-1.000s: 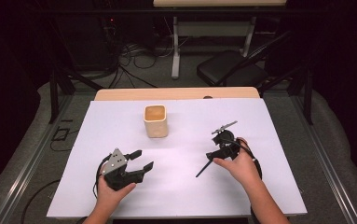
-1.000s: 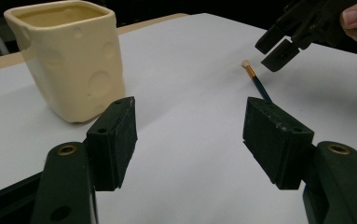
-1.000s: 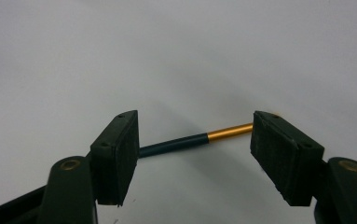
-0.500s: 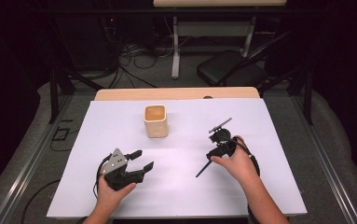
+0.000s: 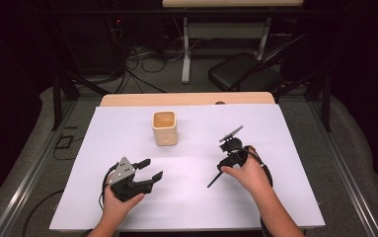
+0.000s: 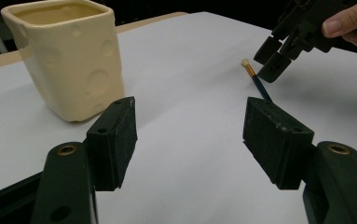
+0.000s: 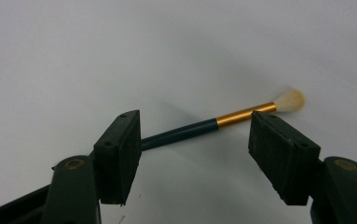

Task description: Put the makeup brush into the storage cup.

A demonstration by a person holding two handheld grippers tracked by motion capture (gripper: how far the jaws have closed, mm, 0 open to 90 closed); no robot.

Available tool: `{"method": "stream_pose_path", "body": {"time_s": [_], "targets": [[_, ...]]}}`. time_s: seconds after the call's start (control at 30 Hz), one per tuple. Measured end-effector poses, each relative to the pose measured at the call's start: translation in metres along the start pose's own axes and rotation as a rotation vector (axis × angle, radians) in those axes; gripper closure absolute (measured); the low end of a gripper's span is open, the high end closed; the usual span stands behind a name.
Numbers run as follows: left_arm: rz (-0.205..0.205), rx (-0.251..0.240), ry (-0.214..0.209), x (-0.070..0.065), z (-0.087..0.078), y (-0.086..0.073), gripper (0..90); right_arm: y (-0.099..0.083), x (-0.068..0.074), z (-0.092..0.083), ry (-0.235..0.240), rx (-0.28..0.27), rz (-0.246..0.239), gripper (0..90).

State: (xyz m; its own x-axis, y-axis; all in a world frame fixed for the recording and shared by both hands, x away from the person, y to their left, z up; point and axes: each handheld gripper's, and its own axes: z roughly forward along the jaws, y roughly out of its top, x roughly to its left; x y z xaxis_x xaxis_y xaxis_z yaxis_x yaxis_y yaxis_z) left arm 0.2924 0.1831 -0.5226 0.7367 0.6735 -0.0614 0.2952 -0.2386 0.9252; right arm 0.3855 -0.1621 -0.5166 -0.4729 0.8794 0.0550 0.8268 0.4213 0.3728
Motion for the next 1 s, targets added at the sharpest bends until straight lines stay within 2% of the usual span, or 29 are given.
{"method": "stream_pose_path", "body": {"time_s": [0.13, 0.4, 0.6, 0.67, 0.7, 0.73, 1.0], "targets": [[0.001, 0.000, -0.001, 0.000, 0.000, 0.000, 34.8, 0.001, 0.002, 0.001, -0.006, 0.024, -0.007, 34.0], [0.002, 0.000, -0.001, 0.000, 0.000, 0.000, 34.8, 0.001, 0.002, 0.007, -0.004, 0.038, -0.017, 34.0], [0.003, 0.000, -0.002, 0.000, 0.000, 0.000, 34.8, 0.002, 0.005, 0.010, -0.002, 0.046, -0.003, 34.0], [0.002, -0.001, -0.002, 0.000, 0.000, 0.000, 34.8, 0.002, 0.004, 0.012, 0.002, 0.016, -0.005, 34.1], [0.001, 0.000, -0.001, 0.000, 0.000, 0.000, 34.8, 0.002, 0.004, 0.012, 0.003, 0.021, -0.003, 34.0], [0.001, 0.002, 0.001, 0.000, 0.000, 0.000, 34.8, 0.003, 0.004, 0.010, 0.003, 0.050, -0.004, 34.0], [0.002, 0.002, -0.001, 0.000, 0.000, 0.000, 34.8, 0.003, 0.004, 0.012, -0.005, 0.056, -0.008, 34.0]]}}
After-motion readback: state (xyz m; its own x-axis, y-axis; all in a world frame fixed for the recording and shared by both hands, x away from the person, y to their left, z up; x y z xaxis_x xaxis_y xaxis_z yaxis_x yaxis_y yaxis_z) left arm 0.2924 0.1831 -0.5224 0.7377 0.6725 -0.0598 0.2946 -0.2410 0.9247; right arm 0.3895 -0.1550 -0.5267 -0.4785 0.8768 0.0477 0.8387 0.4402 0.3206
